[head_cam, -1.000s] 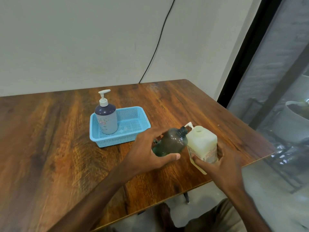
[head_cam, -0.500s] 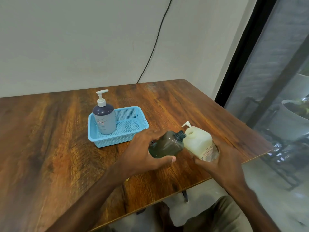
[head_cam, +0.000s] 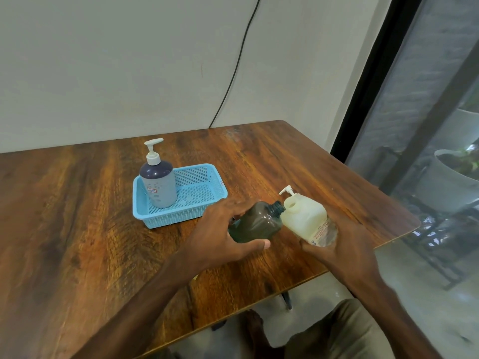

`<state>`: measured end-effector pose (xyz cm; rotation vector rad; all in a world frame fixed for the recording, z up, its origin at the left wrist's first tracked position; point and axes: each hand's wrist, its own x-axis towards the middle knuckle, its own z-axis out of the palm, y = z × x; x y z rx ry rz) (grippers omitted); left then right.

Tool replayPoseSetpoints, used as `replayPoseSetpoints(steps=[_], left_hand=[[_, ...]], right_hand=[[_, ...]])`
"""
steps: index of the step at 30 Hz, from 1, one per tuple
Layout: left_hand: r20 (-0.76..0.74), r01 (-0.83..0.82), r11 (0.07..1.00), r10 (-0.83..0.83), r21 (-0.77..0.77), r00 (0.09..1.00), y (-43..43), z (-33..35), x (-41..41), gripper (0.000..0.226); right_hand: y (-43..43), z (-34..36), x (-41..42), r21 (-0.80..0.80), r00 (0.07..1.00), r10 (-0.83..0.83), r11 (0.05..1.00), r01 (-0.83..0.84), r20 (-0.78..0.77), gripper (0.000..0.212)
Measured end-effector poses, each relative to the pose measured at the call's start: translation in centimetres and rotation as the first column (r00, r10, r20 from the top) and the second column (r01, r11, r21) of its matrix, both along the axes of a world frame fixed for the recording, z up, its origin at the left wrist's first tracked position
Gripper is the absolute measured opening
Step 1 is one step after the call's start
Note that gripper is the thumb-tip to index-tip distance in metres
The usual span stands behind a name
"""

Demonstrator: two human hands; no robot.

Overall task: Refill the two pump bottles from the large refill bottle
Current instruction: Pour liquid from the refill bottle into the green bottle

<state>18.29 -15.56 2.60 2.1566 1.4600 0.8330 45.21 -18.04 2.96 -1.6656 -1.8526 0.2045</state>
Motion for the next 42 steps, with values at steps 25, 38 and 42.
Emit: replayPoseSetpoints(steps=[25, 38, 42], left_hand=[[0.166, 0.018, 1.0, -0.02, 0.014, 0.986, 0.5, 0.3, 1.1, 0.076], [0.216, -0.022, 1.0, 0.018, 0.017, 0.976, 1.3, -0.5, 1.6, 0.08], [0.256, -0.017, 1.0, 0.011, 0.022, 0.967, 1.4, -0.6, 1.6, 0.077]], right_hand=[[1.6, 1.7, 0.8, 0.081, 0.982, -0.028, 0.997, 0.013, 0.189, 0.089], [2.5, 2.3, 1.2, 0.149, 0.971, -0.024, 0.989, -0.012, 0.239, 0.084], [3.0, 2.4, 1.3, 0.19, 0.961, -0.03, 0.982, -0.024, 0.275, 0.083]])
